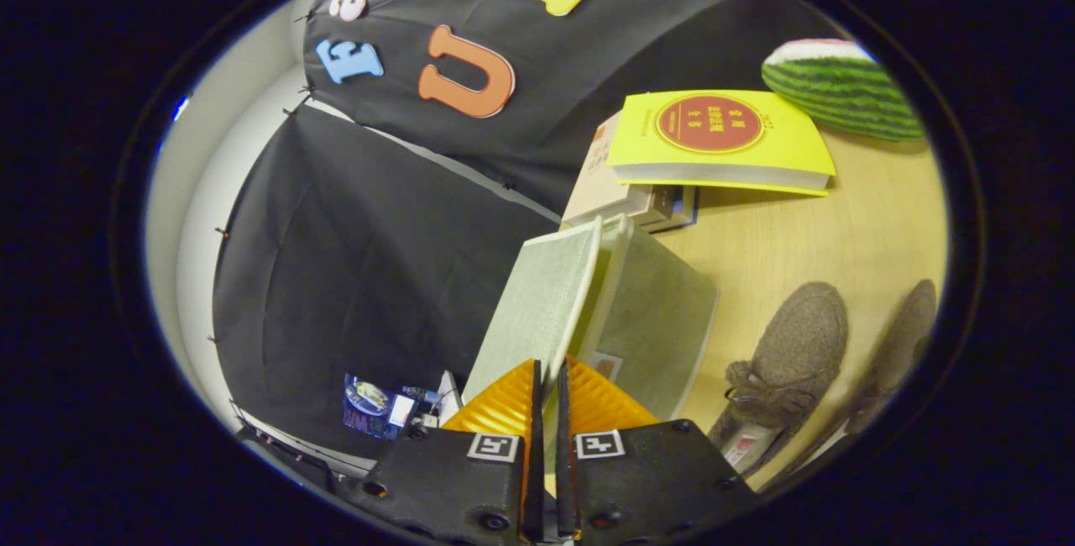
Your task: Open the storage box then place both shoes into the box .Put the left shoe in first, then the right shoe, with the right side of both shoes facing outward in a uniform manner.
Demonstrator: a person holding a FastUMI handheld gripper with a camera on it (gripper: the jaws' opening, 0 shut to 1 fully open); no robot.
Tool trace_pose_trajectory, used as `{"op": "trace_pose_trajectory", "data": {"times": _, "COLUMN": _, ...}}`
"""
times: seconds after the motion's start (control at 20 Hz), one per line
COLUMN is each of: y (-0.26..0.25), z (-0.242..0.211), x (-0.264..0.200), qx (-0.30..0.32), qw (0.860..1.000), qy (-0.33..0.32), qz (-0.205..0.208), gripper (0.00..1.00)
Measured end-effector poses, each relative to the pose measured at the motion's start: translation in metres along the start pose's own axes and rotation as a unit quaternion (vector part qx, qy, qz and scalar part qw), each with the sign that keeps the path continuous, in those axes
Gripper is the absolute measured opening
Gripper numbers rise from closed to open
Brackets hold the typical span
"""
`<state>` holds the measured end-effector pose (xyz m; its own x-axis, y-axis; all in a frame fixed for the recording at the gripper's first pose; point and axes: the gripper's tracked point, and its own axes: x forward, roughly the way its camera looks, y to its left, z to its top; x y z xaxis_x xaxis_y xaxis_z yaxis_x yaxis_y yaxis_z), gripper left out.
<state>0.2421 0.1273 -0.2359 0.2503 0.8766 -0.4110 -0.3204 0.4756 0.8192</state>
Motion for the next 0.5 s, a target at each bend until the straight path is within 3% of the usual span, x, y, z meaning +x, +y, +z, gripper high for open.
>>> {"op": "trace_pose_trajectory", "data": {"times": 0.5, "y": 0.09, "z": 0.025, "x": 0.012, "qx": -0.033, "qw": 0.999, "qy": -0.033, "qz": -0.02, "gripper": 0.07}}
